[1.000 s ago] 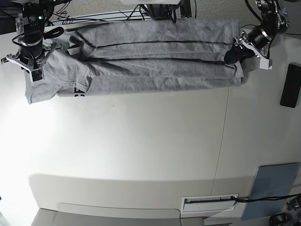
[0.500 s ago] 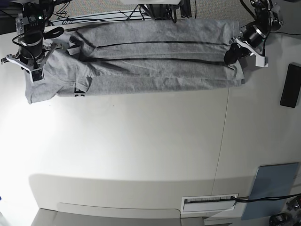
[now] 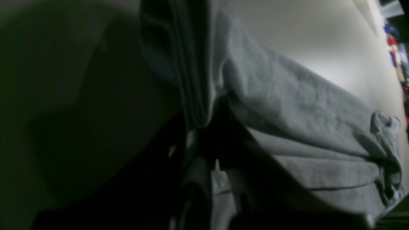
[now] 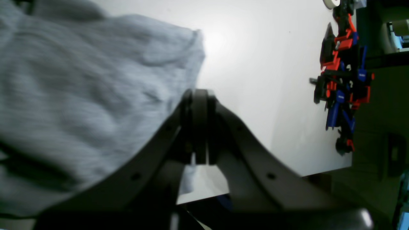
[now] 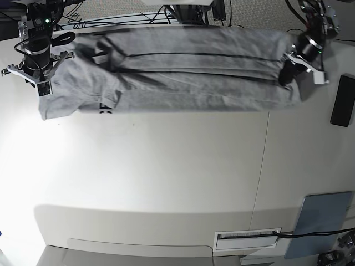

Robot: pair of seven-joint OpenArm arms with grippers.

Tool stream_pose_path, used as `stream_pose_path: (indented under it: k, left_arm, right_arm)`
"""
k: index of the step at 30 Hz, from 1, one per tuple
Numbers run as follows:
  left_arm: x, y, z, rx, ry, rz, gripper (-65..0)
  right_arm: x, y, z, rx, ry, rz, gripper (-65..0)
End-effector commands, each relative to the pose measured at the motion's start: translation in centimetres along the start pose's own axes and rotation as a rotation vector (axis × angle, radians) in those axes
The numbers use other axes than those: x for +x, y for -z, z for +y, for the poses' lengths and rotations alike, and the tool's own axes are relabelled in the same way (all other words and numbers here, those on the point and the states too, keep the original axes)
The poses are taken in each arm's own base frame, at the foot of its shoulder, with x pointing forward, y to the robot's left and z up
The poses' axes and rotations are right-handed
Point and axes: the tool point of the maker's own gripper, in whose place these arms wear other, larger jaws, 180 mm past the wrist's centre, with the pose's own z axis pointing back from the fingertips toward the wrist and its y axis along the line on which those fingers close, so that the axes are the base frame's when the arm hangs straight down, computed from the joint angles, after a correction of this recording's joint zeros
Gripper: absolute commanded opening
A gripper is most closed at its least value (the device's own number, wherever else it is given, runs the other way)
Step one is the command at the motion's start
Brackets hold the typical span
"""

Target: Fold the T-shirt properly

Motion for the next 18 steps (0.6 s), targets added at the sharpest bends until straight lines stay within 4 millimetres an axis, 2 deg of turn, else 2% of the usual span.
stream_pose_path:
  k: [1,5,9,15,18]
  left_arm:
    - [2.2,-0.4,-0.4,-0.014,0.042,-0.047,-65.0]
    - [3.1,-0.8,-2.2,-0.041,0.109,-0.049,-65.0]
    - [3.5,-1.7,-5.0,-0.098,0.128,-0.069,-65.0]
    - [2.6,-2.6,-9.8,-0.182,0.119,-0.078,-65.0]
    - [1.6,-2.2,-11.9,-0.219,0.085,-0.057,-65.0]
  right_arm:
    - [1.0,-0.3,-0.9,-0.028,-0.008,-0.045,-65.0]
    - [1.2,-0.3,-1.1,-0.038,-0.016,-0.056,-65.0]
    - [1.8,-0.3,-1.6,-0.071,-0.044,-0.086,-65.0]
    - [3.4,-0.1,-2.4,-0.101,-0.028,-0.132,-65.0]
    - [4.3,0.0,-2.9,-0.117,-0.016,-0.154,-65.0]
